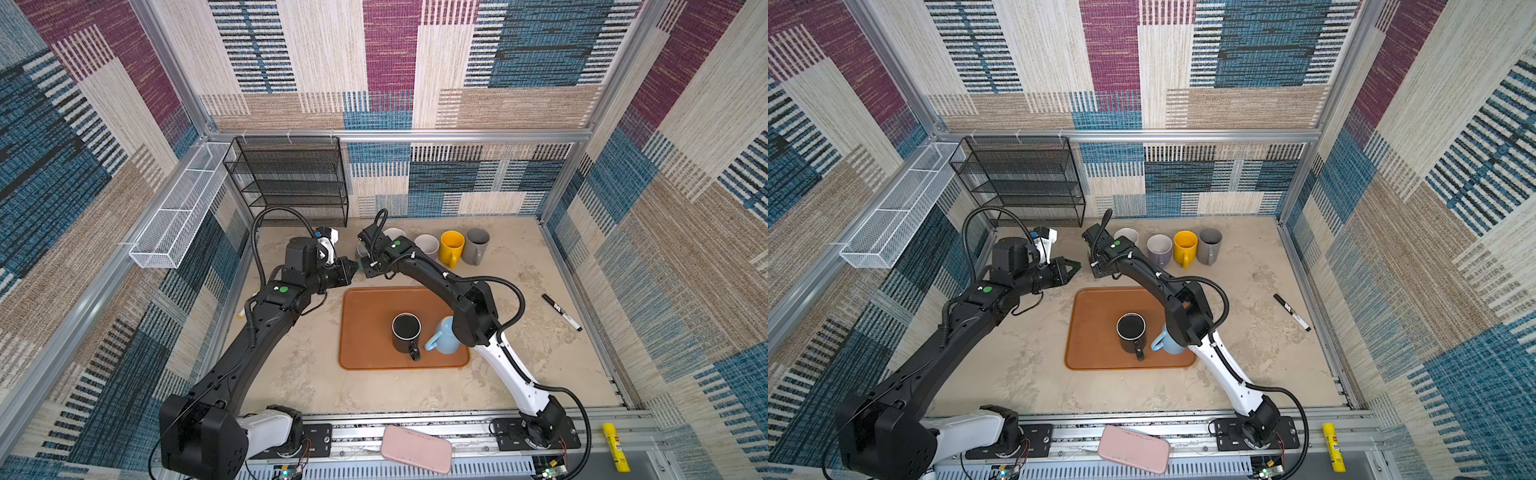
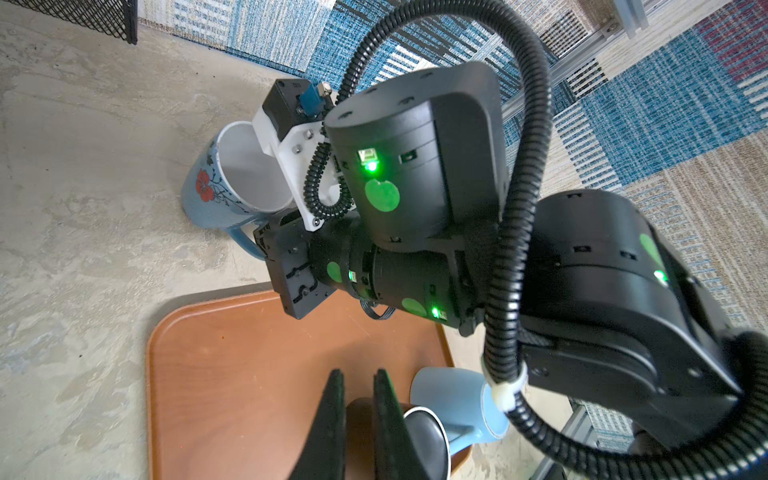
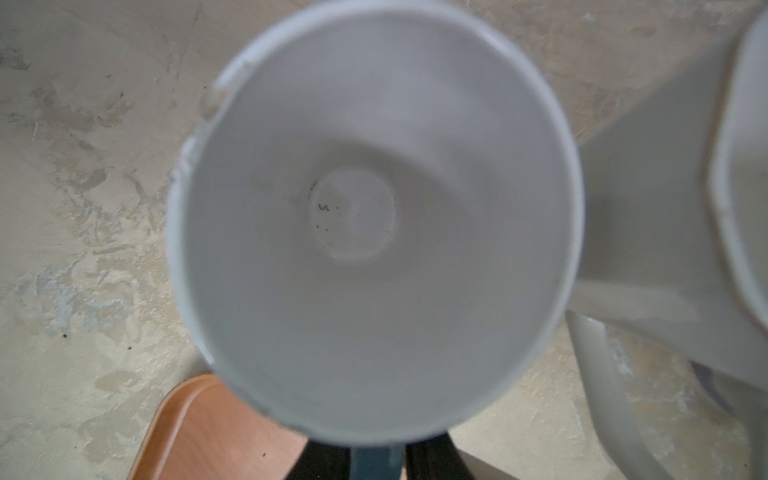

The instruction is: Turn the mug right side up

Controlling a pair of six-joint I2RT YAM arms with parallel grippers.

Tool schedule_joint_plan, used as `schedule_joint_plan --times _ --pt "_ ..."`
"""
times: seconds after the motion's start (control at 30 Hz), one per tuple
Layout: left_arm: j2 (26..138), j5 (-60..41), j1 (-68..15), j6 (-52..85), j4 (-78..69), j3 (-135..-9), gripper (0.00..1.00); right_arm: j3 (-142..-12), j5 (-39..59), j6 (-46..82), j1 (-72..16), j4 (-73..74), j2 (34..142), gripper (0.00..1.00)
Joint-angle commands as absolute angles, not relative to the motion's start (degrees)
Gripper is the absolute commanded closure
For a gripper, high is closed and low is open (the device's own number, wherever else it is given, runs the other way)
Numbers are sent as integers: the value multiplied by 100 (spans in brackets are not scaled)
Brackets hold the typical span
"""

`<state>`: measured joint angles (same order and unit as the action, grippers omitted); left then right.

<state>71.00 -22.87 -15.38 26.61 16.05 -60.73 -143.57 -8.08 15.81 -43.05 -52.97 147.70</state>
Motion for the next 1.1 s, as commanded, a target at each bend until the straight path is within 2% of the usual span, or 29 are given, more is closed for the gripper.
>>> schedule_joint_plan --times 0.0,0.3,0.5,0.7,0.83,1.07 --pt "7089 -2250 -1522 2369 1608 -6073 88 -14405 -842 1632 -4296 -5124 14683 74" --pt "7132 -2176 -1527 2364 1690 -6104 88 -14396 -727 1644 -4298 -5076 14647 74" --pt "7303 -1715 -1527 2411 2011 -6233 88 -14371 -430 1646 -4296 -5016 14599 73" --pt "7594 -1424 -1568 2637 2136 -6251 84 -14256 -247 1648 -4298 -4921 14513 67" --pt "7831 -1122 -1591 2753 2305 -6340 78 -14155 80 1620 -4293 -4864 14464 66" --pt "8250 -764 -1616 2994 2510 -6473 76 -13542 855 1617 -4298 -4384 14082 67"
